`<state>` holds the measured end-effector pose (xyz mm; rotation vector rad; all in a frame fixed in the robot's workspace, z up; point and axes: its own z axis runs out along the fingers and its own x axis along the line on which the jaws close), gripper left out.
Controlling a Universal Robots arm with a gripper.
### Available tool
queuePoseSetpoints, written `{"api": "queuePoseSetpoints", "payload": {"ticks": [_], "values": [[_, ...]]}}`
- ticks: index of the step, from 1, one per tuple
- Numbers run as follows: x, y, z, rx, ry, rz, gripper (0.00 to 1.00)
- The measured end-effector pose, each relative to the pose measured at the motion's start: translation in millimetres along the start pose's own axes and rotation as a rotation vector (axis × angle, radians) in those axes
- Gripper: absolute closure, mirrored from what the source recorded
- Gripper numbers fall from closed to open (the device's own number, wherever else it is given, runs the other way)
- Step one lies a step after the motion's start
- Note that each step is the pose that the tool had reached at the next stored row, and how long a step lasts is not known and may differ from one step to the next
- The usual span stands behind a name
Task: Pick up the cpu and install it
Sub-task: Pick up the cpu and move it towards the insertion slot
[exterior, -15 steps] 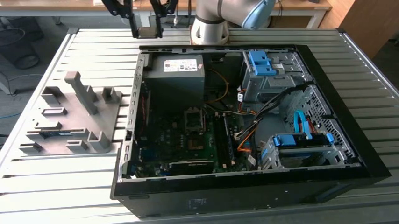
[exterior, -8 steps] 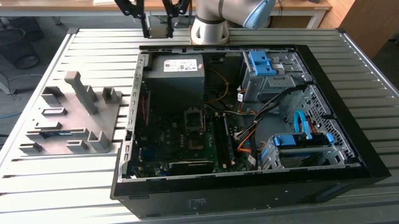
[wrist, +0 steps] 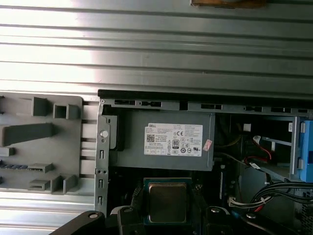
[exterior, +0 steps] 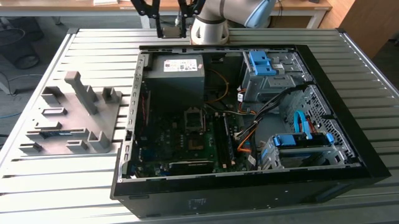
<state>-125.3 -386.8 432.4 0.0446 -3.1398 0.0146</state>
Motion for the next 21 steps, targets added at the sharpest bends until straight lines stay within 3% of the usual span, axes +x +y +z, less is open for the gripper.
{"api": "queuePoseSetpoints", "payload": {"ticks": [21], "values": [[-62.6,-1.8,0.8,-0.0001,0.0037,0.000,0.53]]}}
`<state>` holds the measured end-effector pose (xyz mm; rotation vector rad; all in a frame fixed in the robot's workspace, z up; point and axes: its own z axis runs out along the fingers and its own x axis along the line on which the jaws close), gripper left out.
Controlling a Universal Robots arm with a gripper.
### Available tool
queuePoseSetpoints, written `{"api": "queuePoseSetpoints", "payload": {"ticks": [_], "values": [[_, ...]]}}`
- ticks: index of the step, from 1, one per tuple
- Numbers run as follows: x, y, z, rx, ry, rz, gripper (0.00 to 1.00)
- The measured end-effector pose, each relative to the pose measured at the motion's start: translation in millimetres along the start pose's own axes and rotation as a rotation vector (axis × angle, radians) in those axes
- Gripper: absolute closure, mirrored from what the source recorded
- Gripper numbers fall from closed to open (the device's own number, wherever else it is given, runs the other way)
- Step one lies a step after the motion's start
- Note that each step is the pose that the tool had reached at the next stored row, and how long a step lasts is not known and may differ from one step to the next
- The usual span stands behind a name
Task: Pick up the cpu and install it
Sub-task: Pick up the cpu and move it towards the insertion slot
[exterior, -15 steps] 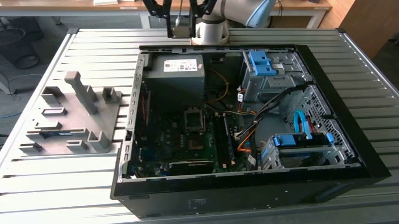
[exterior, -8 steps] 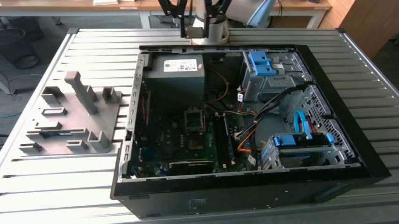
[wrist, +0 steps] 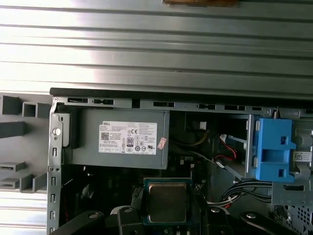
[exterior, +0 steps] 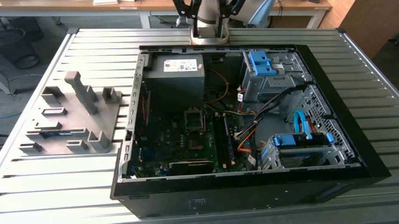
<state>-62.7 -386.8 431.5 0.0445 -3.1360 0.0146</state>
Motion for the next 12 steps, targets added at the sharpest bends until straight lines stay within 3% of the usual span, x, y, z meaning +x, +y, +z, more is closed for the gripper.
{"api": "queuePoseSetpoints", "payload": {"ticks": [12], "values": [[-35.0,-1.0,0.2,-0.0001,0.0020,0.000,0.53]]}}
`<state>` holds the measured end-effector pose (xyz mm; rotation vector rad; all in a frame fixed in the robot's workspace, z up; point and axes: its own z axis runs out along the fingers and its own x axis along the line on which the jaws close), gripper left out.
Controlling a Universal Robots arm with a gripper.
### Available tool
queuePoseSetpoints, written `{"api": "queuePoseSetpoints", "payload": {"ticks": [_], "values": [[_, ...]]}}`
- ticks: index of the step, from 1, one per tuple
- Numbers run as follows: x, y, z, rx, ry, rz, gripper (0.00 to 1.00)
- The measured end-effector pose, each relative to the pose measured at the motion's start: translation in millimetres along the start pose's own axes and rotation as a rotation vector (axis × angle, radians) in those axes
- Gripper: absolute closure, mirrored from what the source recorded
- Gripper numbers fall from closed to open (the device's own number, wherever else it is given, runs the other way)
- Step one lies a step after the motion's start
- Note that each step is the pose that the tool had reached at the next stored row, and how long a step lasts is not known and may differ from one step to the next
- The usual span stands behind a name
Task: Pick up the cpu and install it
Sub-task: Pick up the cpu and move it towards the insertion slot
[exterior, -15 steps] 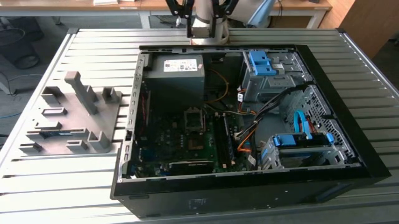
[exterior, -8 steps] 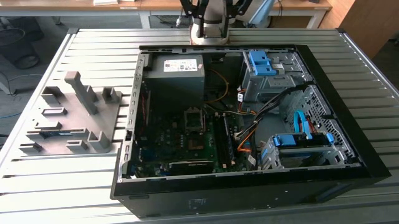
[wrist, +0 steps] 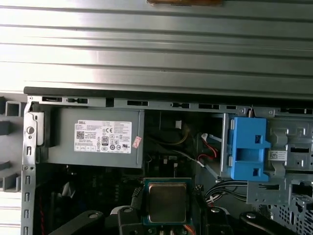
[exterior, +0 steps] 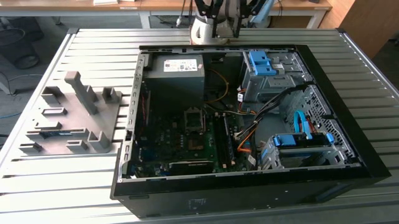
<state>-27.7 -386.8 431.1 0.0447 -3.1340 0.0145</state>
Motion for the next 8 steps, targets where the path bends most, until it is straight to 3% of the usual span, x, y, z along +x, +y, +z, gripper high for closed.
{"api": "queuePoseSetpoints", "payload": {"ticks": [8], "values": [[-24.8,-0.7,0.5,-0.0001,0.0018,0.000,0.53]]}}
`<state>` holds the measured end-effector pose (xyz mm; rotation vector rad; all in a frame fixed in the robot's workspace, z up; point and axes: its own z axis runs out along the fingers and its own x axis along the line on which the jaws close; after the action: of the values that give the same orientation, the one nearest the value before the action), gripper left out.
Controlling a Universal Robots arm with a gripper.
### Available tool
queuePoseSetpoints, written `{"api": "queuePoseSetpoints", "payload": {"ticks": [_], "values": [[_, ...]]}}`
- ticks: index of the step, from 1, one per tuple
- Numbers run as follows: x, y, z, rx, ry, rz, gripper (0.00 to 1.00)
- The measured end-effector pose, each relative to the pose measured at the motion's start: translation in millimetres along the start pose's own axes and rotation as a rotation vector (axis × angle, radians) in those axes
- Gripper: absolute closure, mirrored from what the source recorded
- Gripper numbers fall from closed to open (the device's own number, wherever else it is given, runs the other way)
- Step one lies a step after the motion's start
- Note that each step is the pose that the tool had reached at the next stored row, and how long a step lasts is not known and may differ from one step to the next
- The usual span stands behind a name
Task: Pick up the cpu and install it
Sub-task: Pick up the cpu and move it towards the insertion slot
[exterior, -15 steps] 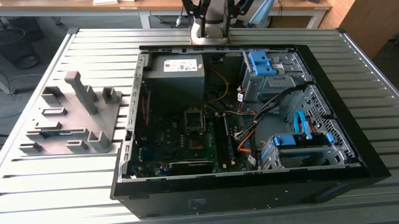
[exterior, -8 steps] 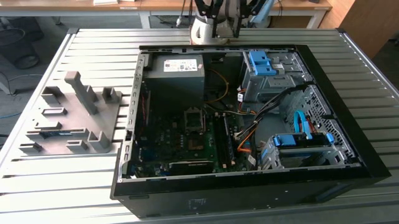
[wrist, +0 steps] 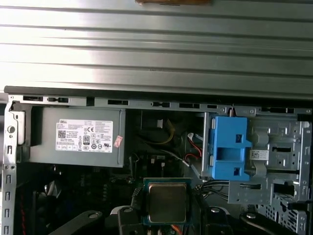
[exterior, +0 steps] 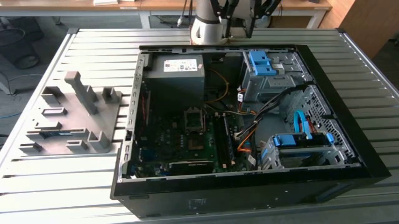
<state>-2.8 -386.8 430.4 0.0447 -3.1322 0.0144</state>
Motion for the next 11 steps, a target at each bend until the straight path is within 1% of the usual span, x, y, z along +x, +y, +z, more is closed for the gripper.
{"api": "queuePoseSetpoints", "payload": {"ticks": [1,7,11], "values": [[-1.0,0.0,0.0,-0.0004,0.0001,0.000,0.53],[-0.6,-0.1,0.2,-0.0007,0.0000,0.000,0.53],[5.1,-2.4,2.6,-0.0008,0.0001,0.000,0.53]]}}
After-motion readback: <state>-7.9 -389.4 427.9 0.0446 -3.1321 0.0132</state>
